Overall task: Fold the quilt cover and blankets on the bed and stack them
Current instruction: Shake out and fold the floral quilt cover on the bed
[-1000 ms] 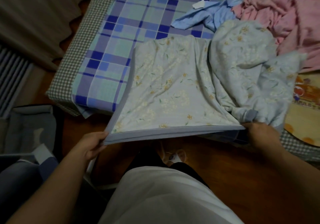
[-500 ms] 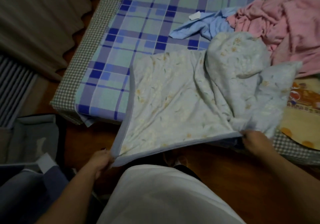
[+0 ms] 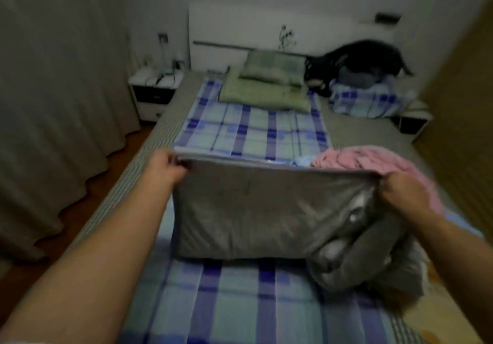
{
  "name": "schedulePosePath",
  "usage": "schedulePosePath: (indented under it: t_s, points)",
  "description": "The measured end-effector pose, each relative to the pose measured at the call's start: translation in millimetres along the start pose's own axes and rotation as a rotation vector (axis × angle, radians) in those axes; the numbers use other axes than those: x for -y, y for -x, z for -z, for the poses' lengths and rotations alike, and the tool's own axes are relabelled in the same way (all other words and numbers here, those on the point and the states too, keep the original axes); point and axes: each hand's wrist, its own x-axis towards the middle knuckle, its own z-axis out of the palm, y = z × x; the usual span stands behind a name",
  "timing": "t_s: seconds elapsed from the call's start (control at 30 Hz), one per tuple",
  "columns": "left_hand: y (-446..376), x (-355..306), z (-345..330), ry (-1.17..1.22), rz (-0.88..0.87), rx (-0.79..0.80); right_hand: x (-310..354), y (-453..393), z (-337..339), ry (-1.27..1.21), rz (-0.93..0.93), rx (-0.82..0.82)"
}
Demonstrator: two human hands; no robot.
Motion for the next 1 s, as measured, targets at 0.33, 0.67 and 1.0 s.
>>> schedulePosePath:
  t_s: [0.33, 0.67, 1.0]
  points:
    - [8.6, -272.6, -71.3, 0.393, -0.424, -0.101, 55.7, -65.2, 266.2, 0.165, 0.489, -0.896]
    - [32.4, -127.2, 99.8, -0.232, -0.057, -0.379, 70.9, 4.8, 93.1, 0.178, 0.864, -0.727]
    - [47.3, 89.7, 312.1, -0.926, 0.361, -0.586, 95.9, 201.2, -172.9, 0.322, 0.856, 0.413]
